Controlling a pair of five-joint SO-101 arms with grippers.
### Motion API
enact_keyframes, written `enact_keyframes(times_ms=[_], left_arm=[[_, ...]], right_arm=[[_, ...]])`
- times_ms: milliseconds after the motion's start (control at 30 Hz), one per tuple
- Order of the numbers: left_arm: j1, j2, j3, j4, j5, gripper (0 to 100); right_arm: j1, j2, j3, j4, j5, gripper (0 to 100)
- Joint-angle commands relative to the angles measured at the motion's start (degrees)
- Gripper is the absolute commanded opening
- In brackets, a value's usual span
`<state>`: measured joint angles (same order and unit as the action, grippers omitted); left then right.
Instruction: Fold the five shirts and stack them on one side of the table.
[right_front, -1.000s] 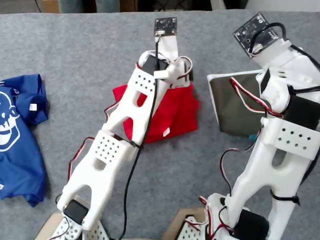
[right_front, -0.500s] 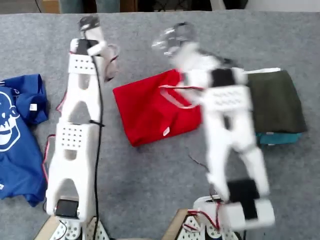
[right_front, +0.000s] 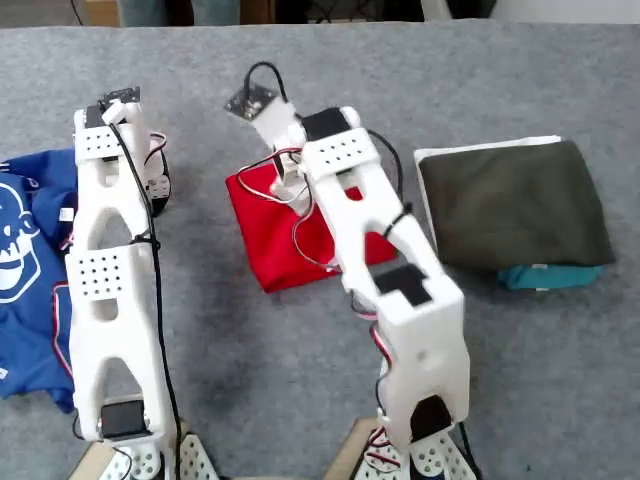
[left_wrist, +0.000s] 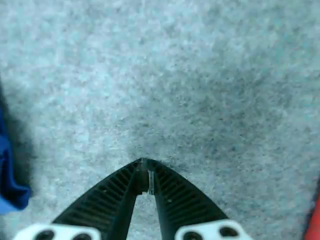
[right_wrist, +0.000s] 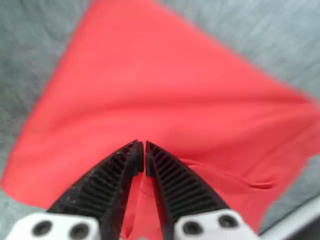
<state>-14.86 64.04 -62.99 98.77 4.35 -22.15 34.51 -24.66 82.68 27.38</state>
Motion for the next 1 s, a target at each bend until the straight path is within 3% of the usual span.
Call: enact_keyframes(times_ms=[0, 233, 600, 867, 967], left_arm=[[-2.6, 0.3, -0.6, -1.3, -0.8, 3], [-2.5, 0.7, -3.0, -1.1, -0.8, 3], [1.1, 0.8, -4.0, -1.1, -0.8, 3], [4.4, 0.0, -18.0, 2.4, -0.7, 3], [11.3, -3.4, -22.2, 2.4, 2.1, 3]], right_arm=[[3.1, 3.0, -5.8, 7.5, -0.5, 1.5], [13.0, 4.4, -9.0, 18.5, -0.2, 1.5], [27.8, -4.4, 1.1, 18.2, 2.5, 1.5], [24.8, -19.6, -4.5, 18.2, 2.3, 1.5], [22.7, -21.6, -3.9, 18.3, 2.3, 1.5]])
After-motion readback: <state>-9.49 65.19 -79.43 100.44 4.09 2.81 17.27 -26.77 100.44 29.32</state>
